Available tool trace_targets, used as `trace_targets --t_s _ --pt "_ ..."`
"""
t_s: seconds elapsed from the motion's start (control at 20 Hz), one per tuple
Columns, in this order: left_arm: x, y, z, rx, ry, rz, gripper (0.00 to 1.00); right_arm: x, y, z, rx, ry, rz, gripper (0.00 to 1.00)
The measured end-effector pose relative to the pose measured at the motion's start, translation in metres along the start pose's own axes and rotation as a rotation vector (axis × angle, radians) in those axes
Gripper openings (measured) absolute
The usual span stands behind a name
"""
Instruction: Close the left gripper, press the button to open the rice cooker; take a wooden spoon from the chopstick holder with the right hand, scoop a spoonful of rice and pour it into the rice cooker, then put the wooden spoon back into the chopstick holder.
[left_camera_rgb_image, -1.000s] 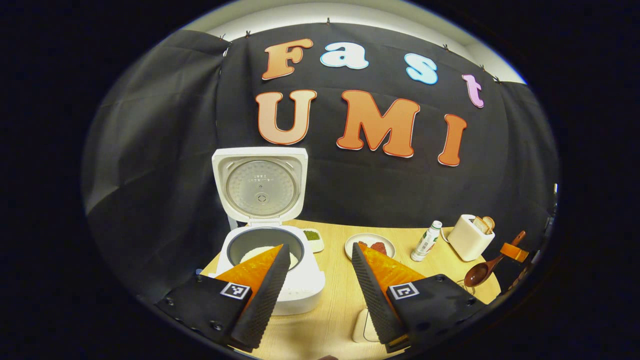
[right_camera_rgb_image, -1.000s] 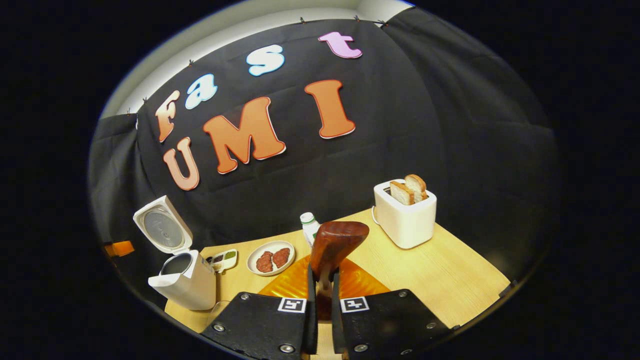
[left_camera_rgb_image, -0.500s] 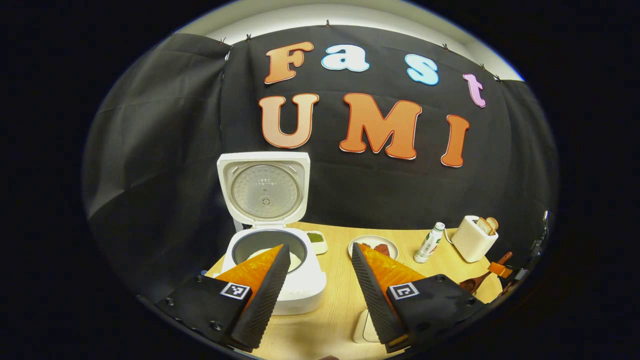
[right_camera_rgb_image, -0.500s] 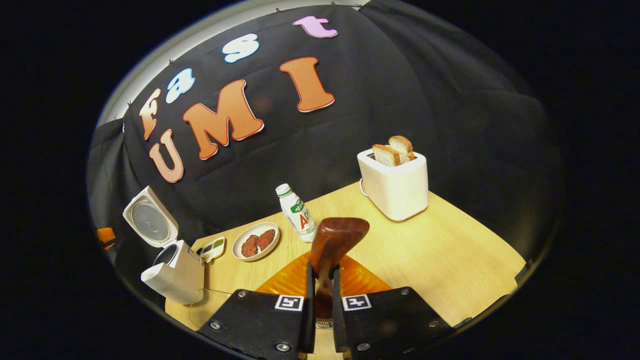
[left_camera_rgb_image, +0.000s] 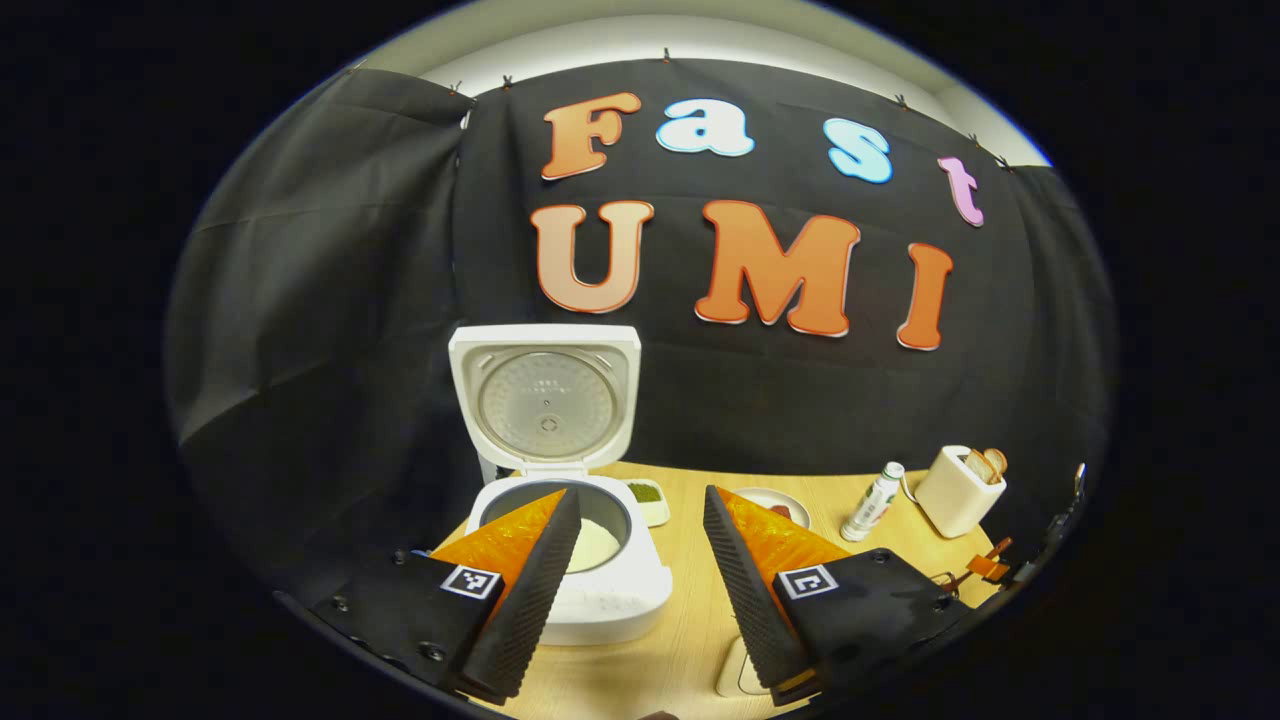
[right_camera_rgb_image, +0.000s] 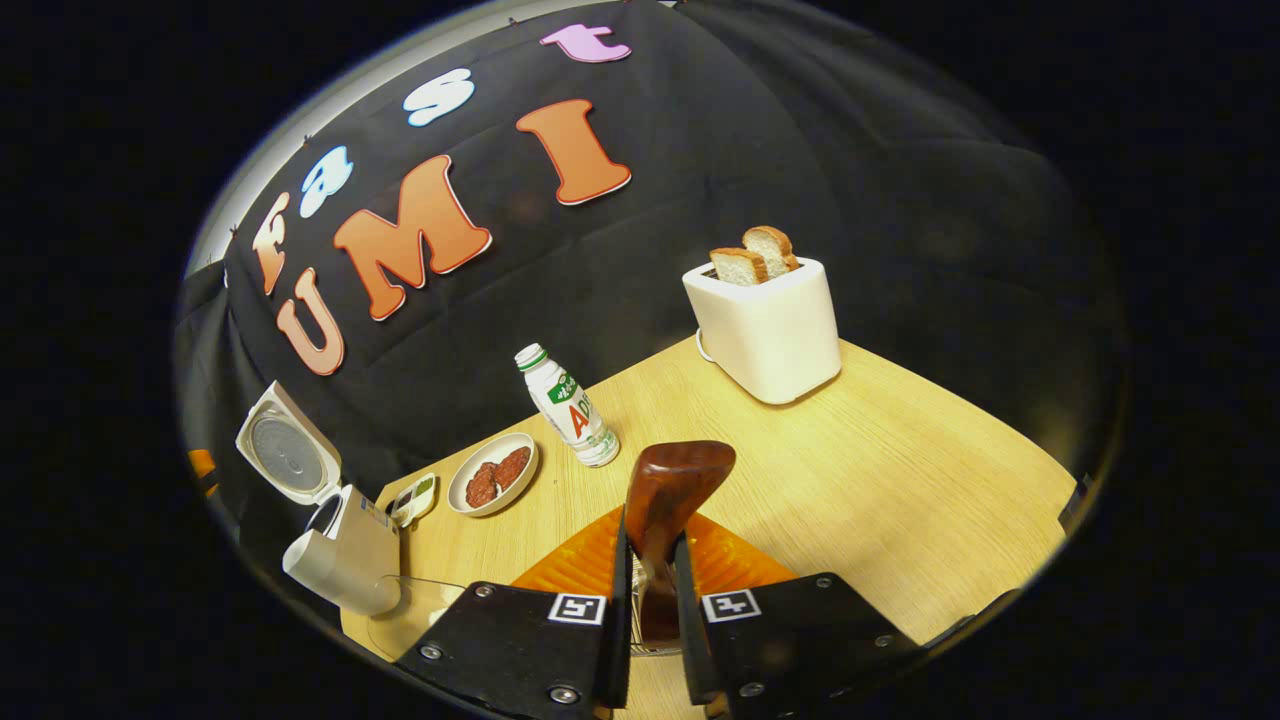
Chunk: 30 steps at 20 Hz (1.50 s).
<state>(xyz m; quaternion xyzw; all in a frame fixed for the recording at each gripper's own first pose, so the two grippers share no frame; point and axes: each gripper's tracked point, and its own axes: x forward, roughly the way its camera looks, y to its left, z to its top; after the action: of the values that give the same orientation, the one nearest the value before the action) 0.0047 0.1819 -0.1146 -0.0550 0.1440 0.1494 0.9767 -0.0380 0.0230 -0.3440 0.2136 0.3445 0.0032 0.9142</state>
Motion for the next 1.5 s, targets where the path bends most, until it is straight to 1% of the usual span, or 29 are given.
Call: trace_targets --t_s 0.1,0.15,0.2,0.25,0.3,0.35,0.4,0.45,0.55,0.65,0.7,0.75,0.8,0.9,0.95,1.1,1.2,1.25,1.35,1.5 --pt "0.009 0.011 0.025 -0.029 -0.033 0.005 0.86 -0.002 -0.003 -0.004 -0.025 0.038 -0.021 0.31" --pt "0.013 0.016 0.041 -0.044 -0.047 0.006 0.86 -0.006 -0.003 -0.003 -0.040 0.048 -0.027 0.46" --pt "0.018 0.023 0.053 -0.057 -0.058 0.013 0.86 -0.011 -0.003 0.002 -0.058 0.038 -0.035 0.53" --pt "0.024 0.029 0.067 -0.068 -0.071 0.016 0.87 -0.014 -0.002 0.009 -0.074 0.020 -0.042 0.64" --pt "0.024 0.040 0.084 -0.070 -0.072 0.017 0.87 -0.020 -0.001 0.017 -0.091 0.004 -0.047 0.68" --pt "0.032 0.046 0.094 -0.074 -0.076 0.017 0.86 -0.026 0.001 0.025 -0.107 -0.011 -0.051 0.74" --pt "0.041 0.051 0.104 -0.080 -0.075 0.020 0.86 -0.031 0.003 0.031 -0.127 -0.016 -0.057 0.77" --pt "0.049 0.057 0.114 -0.086 -0.079 0.029 0.87 -0.036 0.005 0.038 -0.151 -0.027 -0.068 0.82" --pt "0.067 0.066 0.131 -0.092 -0.070 0.040 0.87 -0.052 0.011 0.060 -0.196 -0.079 -0.071 0.88" --pt "0.086 0.076 0.145 -0.079 -0.064 0.065 0.86 -0.069 0.019 0.083 -0.230 -0.133 -0.076 0.91" --pt "0.096 0.083 0.150 -0.058 -0.058 0.098 0.88 -0.077 0.022 0.093 -0.245 -0.158 -0.079 0.91" --pt "0.106 0.091 0.155 -0.049 -0.052 0.131 0.95 -0.085 0.025 0.103 -0.252 -0.182 -0.080 0.93" --pt "0.117 0.093 0.160 -0.047 -0.053 0.129 0.99 -0.094 0.029 0.112 -0.254 -0.203 -0.079 0.93" --pt "0.143 0.099 0.168 -0.048 -0.045 0.142 1.00 -0.108 0.033 0.126 -0.258 -0.241 -0.082 0.93" --pt "0.157 0.103 0.171 -0.032 -0.041 0.160 1.00 -0.113 0.032 0.130 -0.264 -0.252 -0.091 0.93" --pt "0.203 0.113 0.162 0.060 0.008 0.201 0.99 -0.130 0.029 0.139 -0.249 -0.279 -0.104 0.94" --pt "0.232 0.109 0.151 0.058 0.052 0.182 1.00 -0.139 0.025 0.141 -0.246 -0.293 -0.122 0.94" --pt "0.245 0.112 0.144 0.050 0.084 0.189 0.99 -0.144 0.022 0.142 -0.251 -0.299 -0.132 0.94" --pt "0.259 0.120 0.130 0.044 0.126 0.213 1.00 -0.153 0.018 0.144 -0.258 -0.306 -0.149 0.94" --pt "0.283 0.118 0.114 0.071 0.165 0.222 1.00 -0.162 0.016 0.148 -0.257 -0.314 -0.156 0.94"
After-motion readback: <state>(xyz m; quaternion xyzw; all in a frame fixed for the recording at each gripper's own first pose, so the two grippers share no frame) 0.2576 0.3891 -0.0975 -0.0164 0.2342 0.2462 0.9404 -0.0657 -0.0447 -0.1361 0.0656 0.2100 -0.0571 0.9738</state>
